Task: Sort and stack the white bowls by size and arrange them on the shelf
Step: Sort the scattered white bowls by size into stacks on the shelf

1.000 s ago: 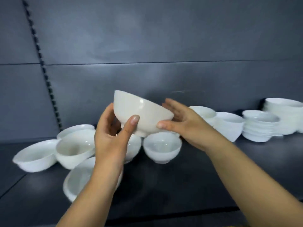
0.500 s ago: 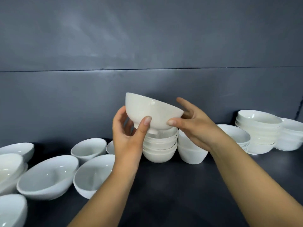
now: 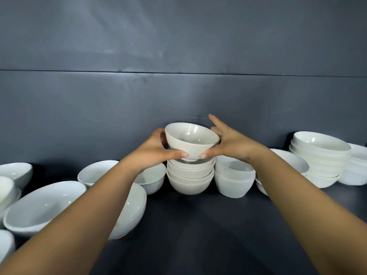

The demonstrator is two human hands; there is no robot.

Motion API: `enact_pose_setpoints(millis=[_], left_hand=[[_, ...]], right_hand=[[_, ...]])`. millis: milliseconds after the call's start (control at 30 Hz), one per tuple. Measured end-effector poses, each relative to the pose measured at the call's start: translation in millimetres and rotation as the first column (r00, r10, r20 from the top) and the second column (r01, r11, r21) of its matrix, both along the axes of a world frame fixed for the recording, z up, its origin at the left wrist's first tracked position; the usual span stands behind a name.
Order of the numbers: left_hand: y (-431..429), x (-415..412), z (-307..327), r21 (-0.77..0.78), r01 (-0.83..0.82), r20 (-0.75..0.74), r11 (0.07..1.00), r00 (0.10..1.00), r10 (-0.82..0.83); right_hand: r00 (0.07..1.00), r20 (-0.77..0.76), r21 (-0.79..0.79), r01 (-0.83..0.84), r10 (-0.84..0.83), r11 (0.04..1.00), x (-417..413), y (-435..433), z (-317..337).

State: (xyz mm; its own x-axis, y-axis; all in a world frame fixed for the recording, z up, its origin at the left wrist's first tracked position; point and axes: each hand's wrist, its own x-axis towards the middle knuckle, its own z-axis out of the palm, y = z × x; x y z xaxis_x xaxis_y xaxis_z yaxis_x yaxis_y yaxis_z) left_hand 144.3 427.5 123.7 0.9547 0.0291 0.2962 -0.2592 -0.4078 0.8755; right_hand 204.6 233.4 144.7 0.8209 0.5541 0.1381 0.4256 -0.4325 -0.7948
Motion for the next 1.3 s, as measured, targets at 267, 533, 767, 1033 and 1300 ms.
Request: enact_pose_setpoints(millis=[267, 533, 767, 1033, 1300], left_hand=[[11, 20, -11, 0.144, 0.09, -0.063, 0.985, 0.995, -0.082], [16, 29, -17, 0.123, 0.13, -0.102, 0.984, 0.988, -0.117], [13, 29, -21, 0.111, 0.175, -0.082, 0.978, 0.983, -0.167], [17, 35, -28, 0.128, 0.118, -0.066, 0.985, 0.992, -0.111], [16, 35, -34, 0.128, 0.043, -0.159, 0.991, 0.987, -0.022]], right_hand=[[0.999, -0.04, 0.021, 0.004, -0.003, 1.0, 11, 5, -14], [1.0, -0.021, 0.006, 0.019, -0.019, 1.0, 14, 5, -15], [0.999, -0.03, -0.012, 0.034, -0.034, 0.999, 15, 5, -20], [1.0, 0.007, -0.153, 0.012, -0.011, 0.988, 12, 4, -22], [0.997, 0.064, -0.244, -0.028, 0.045, 0.969, 17, 2, -32]])
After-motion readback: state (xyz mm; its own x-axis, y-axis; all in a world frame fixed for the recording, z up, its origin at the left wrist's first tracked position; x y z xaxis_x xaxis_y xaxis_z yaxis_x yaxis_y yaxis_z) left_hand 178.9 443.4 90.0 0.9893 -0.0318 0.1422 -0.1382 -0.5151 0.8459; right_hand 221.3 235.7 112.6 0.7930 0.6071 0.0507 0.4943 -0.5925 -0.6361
